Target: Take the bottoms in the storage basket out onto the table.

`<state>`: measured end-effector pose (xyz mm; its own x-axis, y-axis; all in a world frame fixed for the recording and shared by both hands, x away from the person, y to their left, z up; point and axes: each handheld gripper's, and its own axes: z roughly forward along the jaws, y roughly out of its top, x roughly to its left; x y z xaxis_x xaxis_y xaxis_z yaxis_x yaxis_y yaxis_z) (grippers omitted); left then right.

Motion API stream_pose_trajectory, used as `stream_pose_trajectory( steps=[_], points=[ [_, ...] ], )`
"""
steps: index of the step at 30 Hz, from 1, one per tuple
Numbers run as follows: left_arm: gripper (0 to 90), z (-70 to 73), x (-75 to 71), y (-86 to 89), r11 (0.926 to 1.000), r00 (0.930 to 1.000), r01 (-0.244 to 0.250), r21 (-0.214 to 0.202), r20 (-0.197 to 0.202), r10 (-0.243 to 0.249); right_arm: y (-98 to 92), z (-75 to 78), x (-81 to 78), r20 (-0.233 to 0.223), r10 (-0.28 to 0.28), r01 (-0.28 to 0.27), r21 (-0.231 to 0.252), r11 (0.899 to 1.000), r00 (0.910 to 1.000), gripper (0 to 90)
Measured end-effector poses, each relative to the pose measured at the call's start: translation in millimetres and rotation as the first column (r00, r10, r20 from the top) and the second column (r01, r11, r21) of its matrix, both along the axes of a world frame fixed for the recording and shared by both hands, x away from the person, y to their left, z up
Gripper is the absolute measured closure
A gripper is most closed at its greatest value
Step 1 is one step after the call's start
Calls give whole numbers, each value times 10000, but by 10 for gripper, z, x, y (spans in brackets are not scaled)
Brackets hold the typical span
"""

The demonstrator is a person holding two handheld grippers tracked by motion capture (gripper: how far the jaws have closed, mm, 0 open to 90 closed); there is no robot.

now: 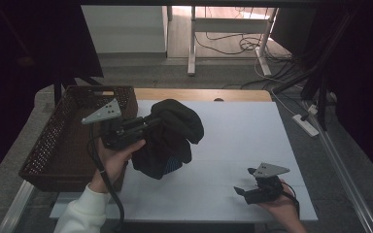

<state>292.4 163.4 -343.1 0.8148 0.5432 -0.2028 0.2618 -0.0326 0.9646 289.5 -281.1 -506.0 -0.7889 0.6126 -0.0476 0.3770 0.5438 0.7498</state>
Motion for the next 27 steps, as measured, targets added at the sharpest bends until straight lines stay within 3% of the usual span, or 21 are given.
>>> stream_pose_trajectory(
  steps=[27],
  points=[
    [786,-78,164,-369,9970,9976,679,358,-134,-675,-1,2,-8,-28,33,-33,-58,10000,10000,132]
  ],
)
